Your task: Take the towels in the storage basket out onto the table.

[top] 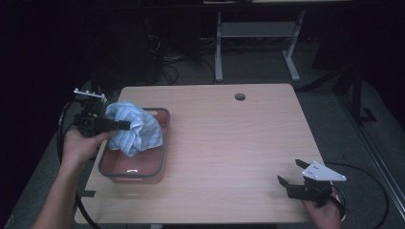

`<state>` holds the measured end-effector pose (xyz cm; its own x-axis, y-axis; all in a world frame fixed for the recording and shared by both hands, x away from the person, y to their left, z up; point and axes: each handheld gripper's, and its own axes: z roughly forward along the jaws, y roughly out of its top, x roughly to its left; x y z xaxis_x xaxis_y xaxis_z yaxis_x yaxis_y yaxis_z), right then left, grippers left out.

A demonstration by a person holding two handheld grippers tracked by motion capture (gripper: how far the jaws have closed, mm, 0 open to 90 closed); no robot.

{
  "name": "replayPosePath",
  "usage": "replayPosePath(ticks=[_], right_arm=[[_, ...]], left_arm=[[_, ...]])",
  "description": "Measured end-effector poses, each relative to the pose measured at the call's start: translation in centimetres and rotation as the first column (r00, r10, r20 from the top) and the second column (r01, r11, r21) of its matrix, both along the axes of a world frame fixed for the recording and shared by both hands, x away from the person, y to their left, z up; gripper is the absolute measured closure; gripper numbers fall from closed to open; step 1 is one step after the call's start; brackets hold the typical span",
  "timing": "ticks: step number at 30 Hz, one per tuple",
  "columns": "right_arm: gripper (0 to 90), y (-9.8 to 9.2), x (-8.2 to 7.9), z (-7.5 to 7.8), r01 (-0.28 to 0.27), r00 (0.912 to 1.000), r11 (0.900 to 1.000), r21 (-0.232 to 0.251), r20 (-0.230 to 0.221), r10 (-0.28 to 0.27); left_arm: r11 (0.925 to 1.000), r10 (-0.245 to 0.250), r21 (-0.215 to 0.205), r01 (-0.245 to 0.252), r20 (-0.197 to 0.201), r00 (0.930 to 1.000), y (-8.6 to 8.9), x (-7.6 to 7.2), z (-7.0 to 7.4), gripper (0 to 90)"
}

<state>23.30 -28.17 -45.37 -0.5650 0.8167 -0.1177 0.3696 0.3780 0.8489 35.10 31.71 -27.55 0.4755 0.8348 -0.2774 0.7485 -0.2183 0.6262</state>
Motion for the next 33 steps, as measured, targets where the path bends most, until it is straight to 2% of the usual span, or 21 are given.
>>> replayPosePath(ticks=[1, 2, 3, 7, 15, 23, 33], right_arm=[[14.2, 0.0, 0.0, 0.0, -0.002, 1.0000, 1.000, -0.002, 0.002, 0.002], [14.3, 0.0, 0.0, 0.0, -0.002, 1.0000, 1.000, -0.003, 0.001, 0.002], [14.3, 0.0, 0.0, 0.0, -0.002, 1.0000, 1.000, -0.003, 0.001, 0.002], [14.3, 0.0, 0.1, 0.0, -0.002, 1.0000, 1.000, -0.002, 0.002, 0.002], [14.2, 0.0, 0.1, 0.0, -0.003, 1.0000, 1.000, -0.004, 0.003, 0.003], [14.2, 0.0, 0.1, -0.1, -0.002, 1.0000, 1.000, -0.002, 0.001, 0.002], [14.3, -0.1, 0.2, 0.0, -0.003, 1.0000, 1.000, 0.000, 0.002, 0.003]], left_arm=[[1.0000, 0.000, 0.000, 0.000, 0.000, 1.0000, 0.0, 0.0, 0.0, 67.9], [1.0000, -0.006, -0.006, 0.006, 0.009, 0.9999, -0.1, -0.1, 0.7, 67.9], [1.0000, -0.006, -0.006, 0.006, 0.009, 0.9999, -0.1, -0.1, 0.7, 67.9], [0.9996, -0.014, -0.024, 0.014, 0.030, 0.9995, -0.5, -0.2, 2.1, 67.9], [0.9982, -0.054, -0.023, 0.055, 0.057, 0.9969, -2.0, -0.3, 4.1, 67.9], [0.9972, -0.075, -0.005, 0.075, 0.071, 0.9947, -3.2, -0.2, 5.1, 67.9], [0.9931, -0.117, 0.009, 0.117, 0.089, 0.9892, -5.7, 0.1, 6.3, 67.9]])
